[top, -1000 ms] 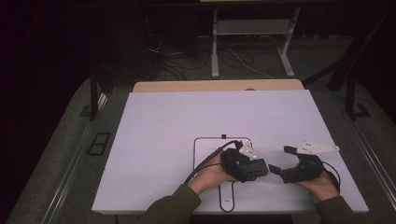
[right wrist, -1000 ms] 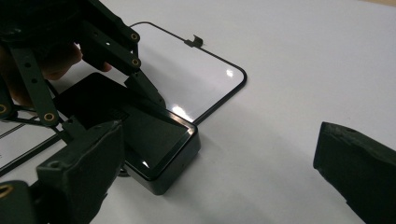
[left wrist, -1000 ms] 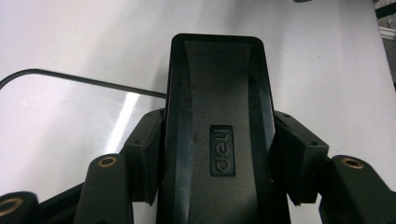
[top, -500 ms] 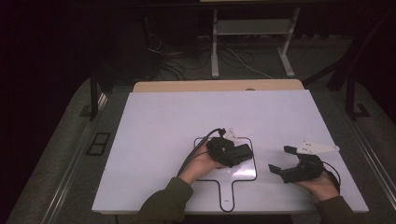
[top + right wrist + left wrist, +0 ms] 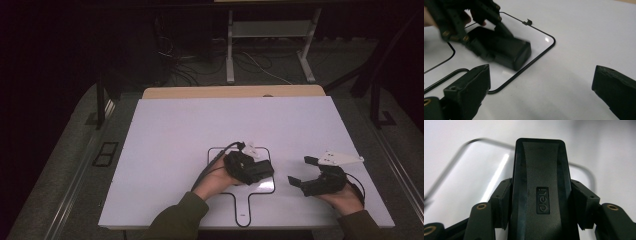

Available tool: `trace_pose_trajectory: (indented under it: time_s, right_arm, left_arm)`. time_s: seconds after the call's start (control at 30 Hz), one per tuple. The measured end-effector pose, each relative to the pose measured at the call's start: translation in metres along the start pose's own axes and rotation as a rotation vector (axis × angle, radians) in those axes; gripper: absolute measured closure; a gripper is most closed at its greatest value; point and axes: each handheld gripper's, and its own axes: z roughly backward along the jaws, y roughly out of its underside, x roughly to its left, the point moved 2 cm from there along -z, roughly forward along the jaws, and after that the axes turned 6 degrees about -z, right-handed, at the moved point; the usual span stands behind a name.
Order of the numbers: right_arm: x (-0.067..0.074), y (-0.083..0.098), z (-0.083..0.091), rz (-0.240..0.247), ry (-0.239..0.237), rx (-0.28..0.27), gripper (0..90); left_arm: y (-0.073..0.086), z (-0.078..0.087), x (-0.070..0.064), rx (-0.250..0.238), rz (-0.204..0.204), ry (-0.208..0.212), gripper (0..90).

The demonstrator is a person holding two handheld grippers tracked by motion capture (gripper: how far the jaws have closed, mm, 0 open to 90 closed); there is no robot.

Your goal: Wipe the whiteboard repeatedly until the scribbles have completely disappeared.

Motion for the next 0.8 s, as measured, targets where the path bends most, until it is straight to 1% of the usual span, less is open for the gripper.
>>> trace_pose_trajectory:
  time_s: [0.03,0.07,0.1,0.13,0.17,0.2,0.23,0.27,0.3,0.33,0.37,0.4,0.43,0.47,0.5,0.57,0.6,0.67,0.73,0.8]
  right_arm:
    - [0.0,0.0,0.0,0.003,0.0,0.0,1.0]
    - [0.0,0.0,0.0,0.001,0.0,0.002,1.0]
    - [0.0,0.0,0.0,0.003,0.001,0.002,1.0]
    - [0.0,0.0,0.0,0.004,0.0,0.002,1.0]
    - [0.0,0.0,0.0,0.006,0.0,0.003,1.0]
    - [0.0,0.0,0.0,0.006,-0.001,0.003,1.0]
    - [0.001,0.0,0.0,0.007,0.0,0.004,1.0]
    - [0.0,0.0,-0.001,0.007,0.0,0.004,1.0]
    - [0.0,0.0,-0.001,0.006,0.001,0.003,1.0]
    - [0.0,0.0,-0.001,0.006,0.001,0.003,1.0]
    - [0.0,0.0,-0.001,0.005,0.001,0.004,1.0]
    - [0.0,0.0,-0.001,0.006,0.0,0.003,1.0]
    - [0.0,0.0,-0.001,0.011,0.0,0.001,1.0]
    - [0.0,0.0,-0.001,0.013,0.001,0.001,1.0]
    - [0.0,0.0,-0.001,0.013,0.001,0.0,1.0]
    - [0.001,0.0,-0.001,0.014,0.002,0.001,1.0]
    - [0.001,0.0,-0.001,0.014,0.002,0.002,1.0]
    - [0.001,0.0,0.0,0.008,0.001,0.003,1.0]
    - [0.001,-0.001,0.0,0.006,0.0,0.002,1.0]
    - [0.0,-0.001,0.0,0.007,0.0,0.003,1.0]
  left_arm:
    - [0.004,0.004,0.006,-0.003,0.019,-0.012,39.3]
    - [0.008,0.007,0.01,-0.012,0.048,-0.024,39.3]
    - [0.011,0.01,0.015,-0.01,0.056,-0.03,39.3]
    - [0.013,0.012,0.017,-0.019,0.073,-0.032,39.3]
    - [0.015,0.013,0.017,-0.015,0.067,-0.031,39.3]
    - [0.015,0.013,0.015,-0.011,0.064,-0.035,39.3]
    - [0.014,0.013,0.012,-0.009,0.055,-0.031,39.3]
    - [0.013,0.011,0.008,-0.007,0.041,-0.016,39.3]
    - [0.011,0.009,0.001,-0.021,0.043,-0.001,39.3]
    - [0.009,0.007,-0.005,-0.012,0.015,0.02,39.3]
    - [0.006,0.004,-0.013,-0.018,0.006,0.036,39.3]
    - [0.003,0.001,-0.02,-0.014,-0.024,0.051,39.3]
    - [0.0,-0.001,-0.027,-0.01,-0.045,0.067,39.3]
    - [-0.003,-0.004,-0.034,-0.014,-0.057,0.086,39.3]
    - [-0.006,-0.007,-0.039,-0.008,-0.084,0.098,39.3]
    - [-0.01,-0.011,-0.047,0.002,-0.116,0.089,39.3]
    - [-0.011,-0.011,-0.047,0.006,-0.116,0.089,39.3]
    - [-0.01,-0.01,-0.042,0.004,-0.109,0.077,39.4]
    - [-0.01,-0.008,-0.036,-0.006,-0.082,0.065,39.3]
    - [-0.011,-0.003,-0.03,-0.014,-0.073,0.054,39.3]
